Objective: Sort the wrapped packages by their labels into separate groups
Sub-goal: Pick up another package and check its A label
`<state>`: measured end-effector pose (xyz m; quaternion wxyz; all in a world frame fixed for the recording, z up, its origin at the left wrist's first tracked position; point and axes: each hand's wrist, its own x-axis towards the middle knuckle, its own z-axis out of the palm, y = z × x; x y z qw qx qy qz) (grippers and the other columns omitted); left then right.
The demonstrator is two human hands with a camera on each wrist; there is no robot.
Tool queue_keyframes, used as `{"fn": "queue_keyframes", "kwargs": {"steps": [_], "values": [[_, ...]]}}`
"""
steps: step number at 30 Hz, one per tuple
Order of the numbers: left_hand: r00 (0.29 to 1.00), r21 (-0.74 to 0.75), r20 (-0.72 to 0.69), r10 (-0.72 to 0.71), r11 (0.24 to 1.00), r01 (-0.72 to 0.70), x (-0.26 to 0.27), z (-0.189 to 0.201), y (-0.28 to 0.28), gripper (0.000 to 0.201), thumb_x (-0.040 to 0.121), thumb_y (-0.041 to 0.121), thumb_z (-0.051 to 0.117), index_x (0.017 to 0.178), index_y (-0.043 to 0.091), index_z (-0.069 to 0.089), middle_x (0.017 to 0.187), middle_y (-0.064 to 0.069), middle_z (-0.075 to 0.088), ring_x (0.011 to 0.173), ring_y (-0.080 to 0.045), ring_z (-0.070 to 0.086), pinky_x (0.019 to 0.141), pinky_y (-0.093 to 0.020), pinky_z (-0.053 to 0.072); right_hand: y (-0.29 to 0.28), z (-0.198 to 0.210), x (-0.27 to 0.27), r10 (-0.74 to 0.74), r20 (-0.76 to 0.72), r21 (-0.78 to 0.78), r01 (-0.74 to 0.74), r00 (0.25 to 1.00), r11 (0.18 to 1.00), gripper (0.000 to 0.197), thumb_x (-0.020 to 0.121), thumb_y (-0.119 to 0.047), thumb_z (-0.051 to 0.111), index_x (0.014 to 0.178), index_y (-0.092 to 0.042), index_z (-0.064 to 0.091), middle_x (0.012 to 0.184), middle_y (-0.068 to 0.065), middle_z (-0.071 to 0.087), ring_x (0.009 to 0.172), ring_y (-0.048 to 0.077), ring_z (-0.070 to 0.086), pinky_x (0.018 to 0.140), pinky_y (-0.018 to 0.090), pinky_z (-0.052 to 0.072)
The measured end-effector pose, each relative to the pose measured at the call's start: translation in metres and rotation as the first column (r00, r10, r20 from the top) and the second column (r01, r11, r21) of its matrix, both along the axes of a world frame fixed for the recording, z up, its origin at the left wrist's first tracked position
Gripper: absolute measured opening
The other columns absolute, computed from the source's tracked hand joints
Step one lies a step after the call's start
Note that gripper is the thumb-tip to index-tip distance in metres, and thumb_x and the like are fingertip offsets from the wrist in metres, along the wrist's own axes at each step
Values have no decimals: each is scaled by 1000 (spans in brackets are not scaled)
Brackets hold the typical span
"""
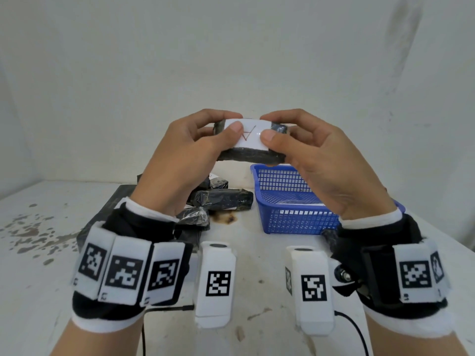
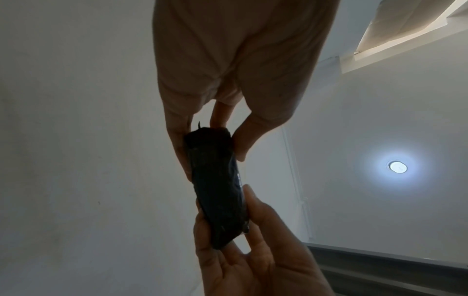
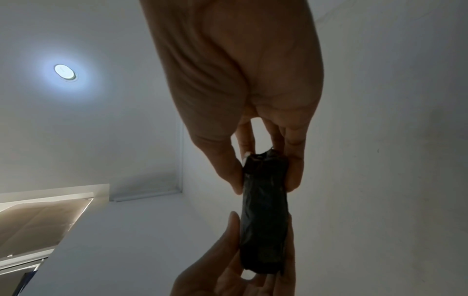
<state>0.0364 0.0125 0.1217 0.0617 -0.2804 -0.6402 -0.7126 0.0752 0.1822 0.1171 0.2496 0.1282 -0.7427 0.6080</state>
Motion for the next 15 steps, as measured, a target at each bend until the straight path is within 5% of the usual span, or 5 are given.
{"fn": "queue_keyframes", "kwargs": {"steps": [4,6,10,13,15], "values": [[997,-2,68,-46,999,46,-2,-1,0,44,90,21,64,129,5,53,101,-15,73,89,-22,73,88,-39,58,1,0,0,-22,-39,-50,20,999,999,12,89,-11,72,98,-20,72,113,21,69,93,31,72,81,39,60],[993,-17,88,-81,996,83,-1,-1,-2,43,91,16,63,129,0,52,100,-17,73,87,-23,74,82,-40,60,1,2,2,-15,-24,-62,13,1000,998,6,90,-13,70,94,-18,69,113,22,67,93,27,71,77,38,61],[997,-56,-8,-72,996,72,0,-1,-6,30,90,7,63,118,16,60,106,-22,68,94,-28,71,75,-41,61,3,2,1,-53,0,90,53,999,995,30,83,-36,71,111,-27,68,90,-1,72,85,20,72,80,35,61],[996,-62,-46,-76,995,73,-1,-2,-6,35,89,4,63,122,16,60,109,-19,67,97,-27,70,75,-39,61,2,2,2,-90,-13,186,91,996,978,18,92,-30,67,109,-33,70,82,-10,70,77,12,70,74,27,58],[997,-48,-60,-52,998,49,-2,-2,-6,37,87,3,65,123,11,59,111,-12,68,94,-25,71,77,-41,61,1,3,4,-124,-11,199,124,992,972,13,91,-39,65,103,-38,70,79,-16,69,67,-1,61,66,18,46]]}}
